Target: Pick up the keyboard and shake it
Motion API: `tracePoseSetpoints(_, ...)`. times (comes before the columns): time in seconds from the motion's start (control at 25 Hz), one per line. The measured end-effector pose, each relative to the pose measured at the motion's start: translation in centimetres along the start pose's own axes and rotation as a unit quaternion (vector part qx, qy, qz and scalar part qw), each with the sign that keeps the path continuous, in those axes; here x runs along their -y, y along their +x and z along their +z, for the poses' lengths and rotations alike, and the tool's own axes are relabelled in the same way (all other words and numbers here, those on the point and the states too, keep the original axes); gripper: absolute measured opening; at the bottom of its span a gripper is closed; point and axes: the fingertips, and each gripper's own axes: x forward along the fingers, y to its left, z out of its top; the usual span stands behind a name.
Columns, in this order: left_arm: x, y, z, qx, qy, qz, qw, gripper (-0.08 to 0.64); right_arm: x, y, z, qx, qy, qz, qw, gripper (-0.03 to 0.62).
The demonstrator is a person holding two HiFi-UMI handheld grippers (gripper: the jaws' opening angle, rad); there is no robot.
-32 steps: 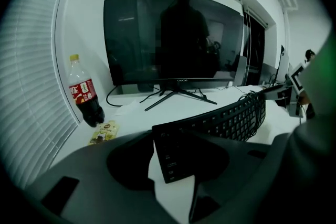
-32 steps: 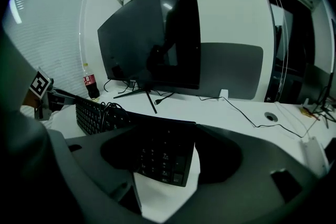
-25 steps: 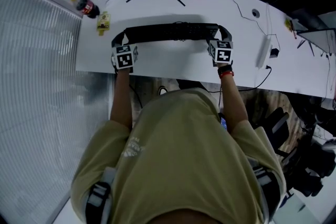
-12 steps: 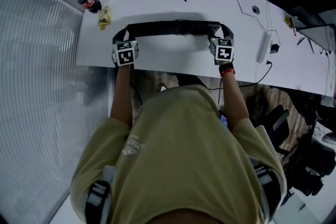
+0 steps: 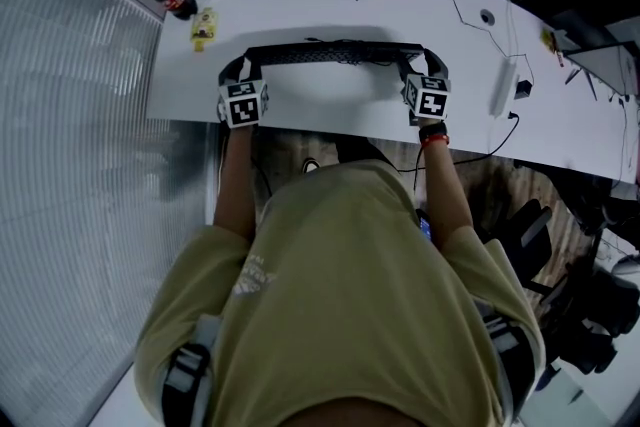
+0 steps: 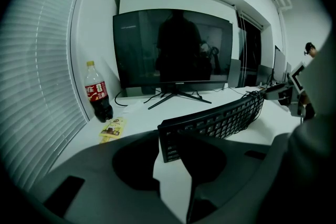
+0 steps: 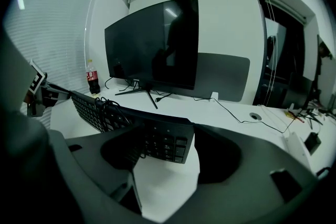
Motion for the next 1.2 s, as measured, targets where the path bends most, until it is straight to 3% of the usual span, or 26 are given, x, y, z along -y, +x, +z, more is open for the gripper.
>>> tracePoseSetpoints(1.2,1.8,-4.3,-5.6,-0.017,0.001,-0.014,0.9998,0.112,-1.6,-5.2,-5.2,-0.022,0.011,0.003,1.0,0.302)
